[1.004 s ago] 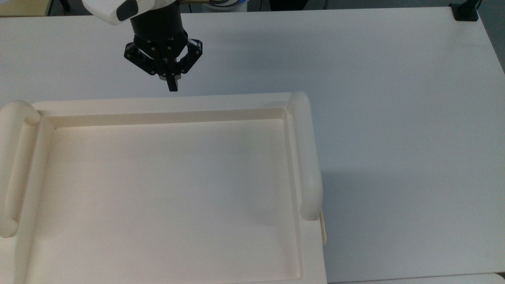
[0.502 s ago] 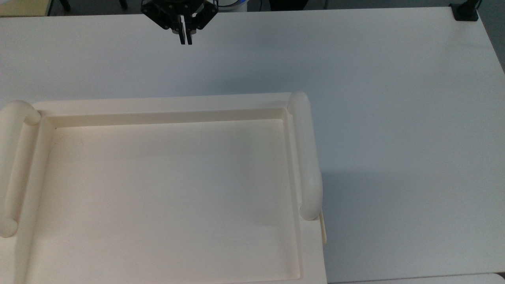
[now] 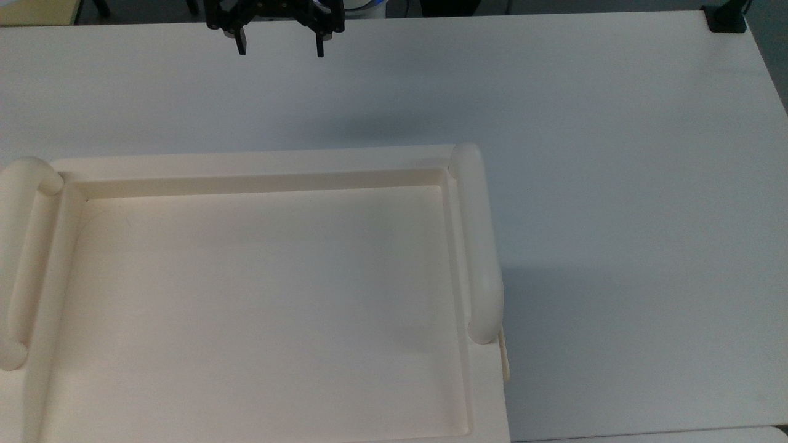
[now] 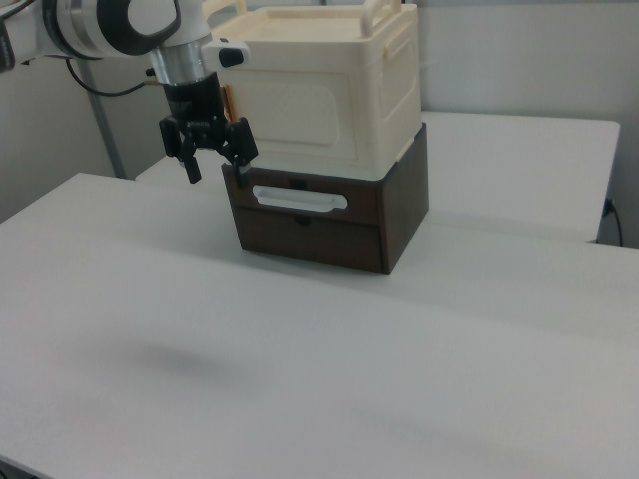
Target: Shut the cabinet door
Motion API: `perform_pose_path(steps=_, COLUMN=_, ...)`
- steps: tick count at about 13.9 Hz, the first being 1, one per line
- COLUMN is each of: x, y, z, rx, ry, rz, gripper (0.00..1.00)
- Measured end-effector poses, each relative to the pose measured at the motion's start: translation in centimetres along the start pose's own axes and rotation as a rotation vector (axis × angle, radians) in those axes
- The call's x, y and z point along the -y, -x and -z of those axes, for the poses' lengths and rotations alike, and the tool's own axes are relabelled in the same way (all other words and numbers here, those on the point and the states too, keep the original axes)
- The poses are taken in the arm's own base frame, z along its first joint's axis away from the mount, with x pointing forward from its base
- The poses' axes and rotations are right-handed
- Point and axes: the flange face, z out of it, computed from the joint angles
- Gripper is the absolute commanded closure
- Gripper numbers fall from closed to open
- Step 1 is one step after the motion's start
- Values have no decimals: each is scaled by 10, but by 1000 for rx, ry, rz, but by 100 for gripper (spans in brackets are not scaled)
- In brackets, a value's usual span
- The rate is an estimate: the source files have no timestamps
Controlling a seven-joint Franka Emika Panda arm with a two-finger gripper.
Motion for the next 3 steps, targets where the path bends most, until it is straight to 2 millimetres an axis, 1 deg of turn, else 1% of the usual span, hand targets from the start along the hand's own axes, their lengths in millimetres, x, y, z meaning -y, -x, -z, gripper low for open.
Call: perform_pose_path(steps=3, x=-1, y=0, z=0, rx=0, ry=0, rz=-3, gripper=0)
